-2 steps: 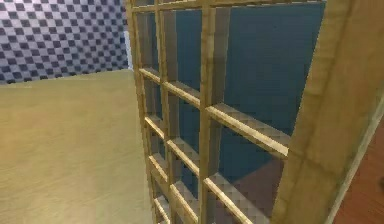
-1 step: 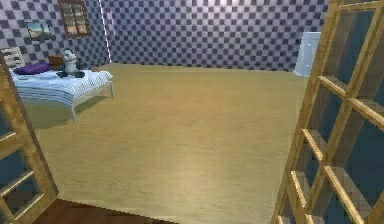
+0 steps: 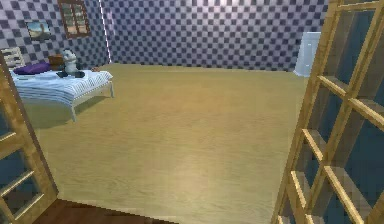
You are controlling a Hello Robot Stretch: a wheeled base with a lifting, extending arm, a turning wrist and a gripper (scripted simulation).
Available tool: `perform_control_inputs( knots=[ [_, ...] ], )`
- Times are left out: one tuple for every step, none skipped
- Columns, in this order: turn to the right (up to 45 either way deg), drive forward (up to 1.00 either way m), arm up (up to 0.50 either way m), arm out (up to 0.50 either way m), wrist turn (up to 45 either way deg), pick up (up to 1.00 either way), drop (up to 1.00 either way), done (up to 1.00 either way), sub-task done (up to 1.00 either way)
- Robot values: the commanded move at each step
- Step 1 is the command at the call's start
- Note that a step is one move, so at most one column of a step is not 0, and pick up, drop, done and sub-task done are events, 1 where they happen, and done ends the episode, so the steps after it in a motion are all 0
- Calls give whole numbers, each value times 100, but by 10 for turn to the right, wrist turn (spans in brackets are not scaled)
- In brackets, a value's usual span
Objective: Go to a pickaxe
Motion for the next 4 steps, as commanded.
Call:
perform_control_inputs(
  knots=[
    [270, 0, 0, 0, 0, 0, 0, 0, 0],
    [-270, 0, 0, 0, 0, 0, 0, 0, 0],
    [-450, 0, 0, 0, 0, 0, 0, 0, 0],
    [-360, 0, 0, 0, 0, 0, 0, 0, 0]
  ],
)
